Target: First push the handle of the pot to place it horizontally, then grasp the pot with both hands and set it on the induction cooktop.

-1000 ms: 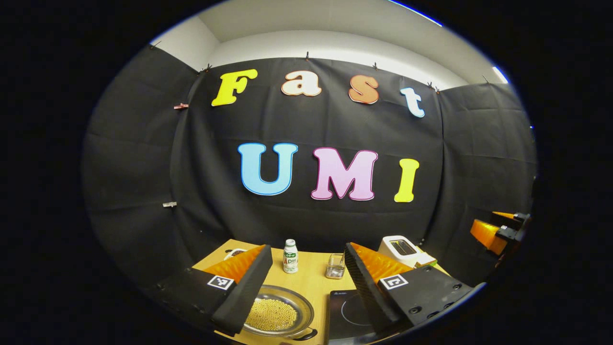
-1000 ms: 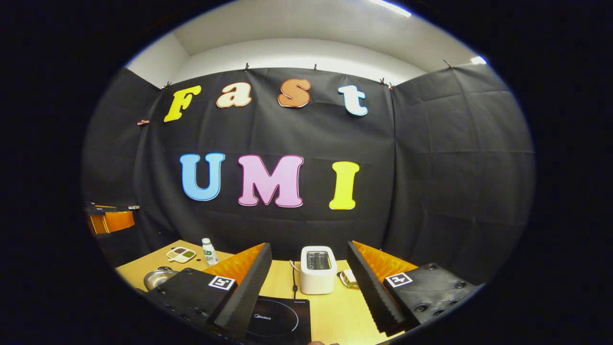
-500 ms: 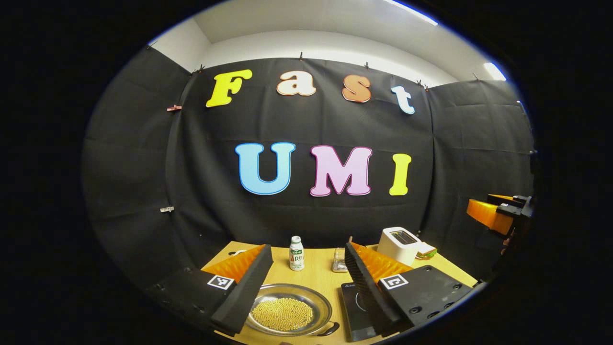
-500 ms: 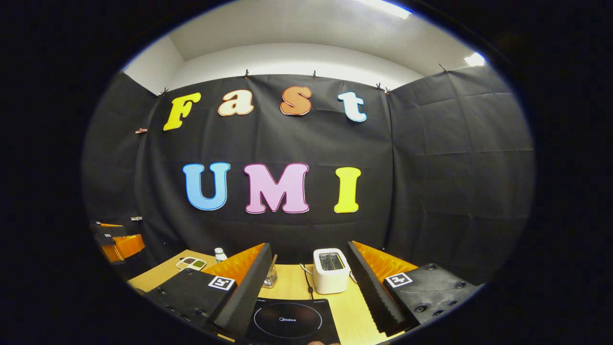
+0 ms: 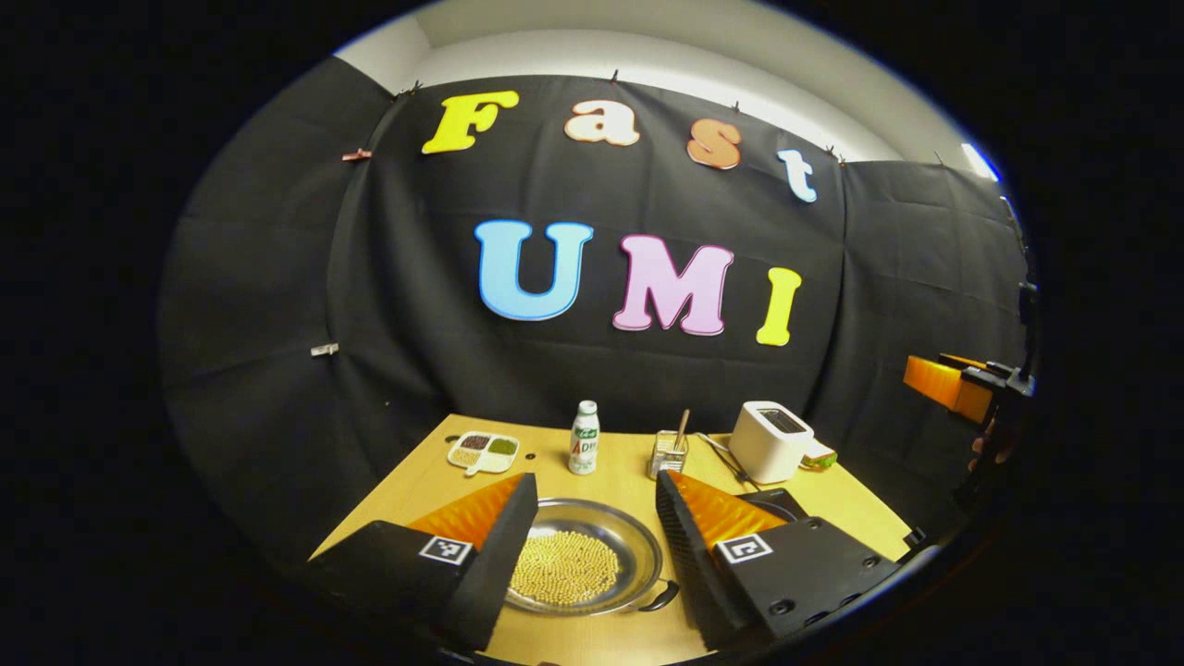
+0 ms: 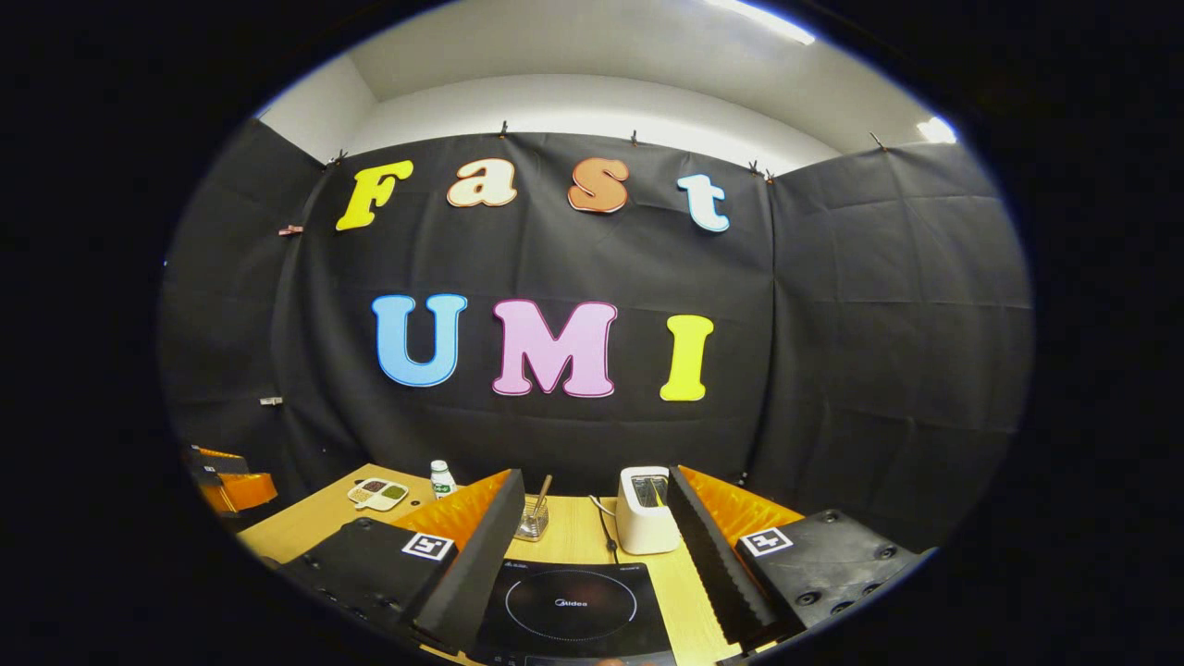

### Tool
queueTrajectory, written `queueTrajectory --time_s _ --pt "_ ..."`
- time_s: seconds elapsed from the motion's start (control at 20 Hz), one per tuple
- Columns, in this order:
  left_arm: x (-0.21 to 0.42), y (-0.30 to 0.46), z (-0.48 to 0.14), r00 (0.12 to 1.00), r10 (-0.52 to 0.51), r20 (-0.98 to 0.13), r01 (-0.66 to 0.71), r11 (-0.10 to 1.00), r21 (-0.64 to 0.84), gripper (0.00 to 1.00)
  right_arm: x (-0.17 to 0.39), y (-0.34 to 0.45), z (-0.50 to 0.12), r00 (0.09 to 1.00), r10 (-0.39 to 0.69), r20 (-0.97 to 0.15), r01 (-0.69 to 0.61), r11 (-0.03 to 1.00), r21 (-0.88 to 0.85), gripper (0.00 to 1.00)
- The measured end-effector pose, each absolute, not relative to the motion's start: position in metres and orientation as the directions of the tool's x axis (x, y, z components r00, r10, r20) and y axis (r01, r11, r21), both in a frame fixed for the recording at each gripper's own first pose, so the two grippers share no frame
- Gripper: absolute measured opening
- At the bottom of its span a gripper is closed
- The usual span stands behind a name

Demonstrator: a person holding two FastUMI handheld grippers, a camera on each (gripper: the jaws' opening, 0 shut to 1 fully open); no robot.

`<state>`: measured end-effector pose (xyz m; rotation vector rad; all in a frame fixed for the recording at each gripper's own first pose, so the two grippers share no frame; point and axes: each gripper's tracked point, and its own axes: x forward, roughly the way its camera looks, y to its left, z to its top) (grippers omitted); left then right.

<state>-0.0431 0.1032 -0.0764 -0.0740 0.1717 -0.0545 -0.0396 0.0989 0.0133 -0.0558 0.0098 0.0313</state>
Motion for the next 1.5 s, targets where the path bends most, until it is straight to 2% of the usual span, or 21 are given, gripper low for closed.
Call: queueTrajectory --time_s 0.1,0.2,0.4,0.5,1.0,1.3,1.5 --pt "-0.046 0.112 -0.099 0.970 -0.043 -0.240 0.025 0.996 -0.080 0.62 -0.032 0.096 0.008 0.999 0.036 -0.018 -0.037 0.998 -0.048 0.96" --pt "-0.048 0.105 -0.112 0.951 -0.094 -0.296 0.059 0.991 -0.124 0.50 -0.023 0.091 0.010 0.999 0.035 -0.003 -0.036 0.998 -0.046 0.96" --pt "-0.045 0.094 -0.125 0.928 -0.121 -0.352 0.069 0.985 -0.158 0.16 -0.007 0.081 0.008 0.999 0.040 -0.001 -0.040 0.998 -0.049 0.96" --pt "-0.042 0.087 -0.145 0.905 -0.134 -0.404 0.073 0.984 -0.164 0.05 -0.002 0.070 0.005 1.000 0.030 -0.007 -0.031 0.999 -0.045 0.97" --pt "-0.061 0.054 -0.264 0.710 -0.214 -0.671 0.233 0.970 -0.063 0.05 0.004 0.057 -0.023 0.997 0.048 -0.059 -0.049 0.998 -0.028 0.98" --pt "-0.067 0.052 -0.319 0.588 -0.218 -0.779 0.279 0.959 -0.057 0.06 0.001 0.045 -0.022 0.998 0.019 -0.060 -0.020 1.000 -0.009 0.98" --pt "-0.061 0.046 -0.348 0.534 -0.211 -0.819 0.369 0.929 0.001 0.05 -0.007 0.033 -0.031 0.996 -0.015 -0.084 0.014 1.000 -0.001 0.98"
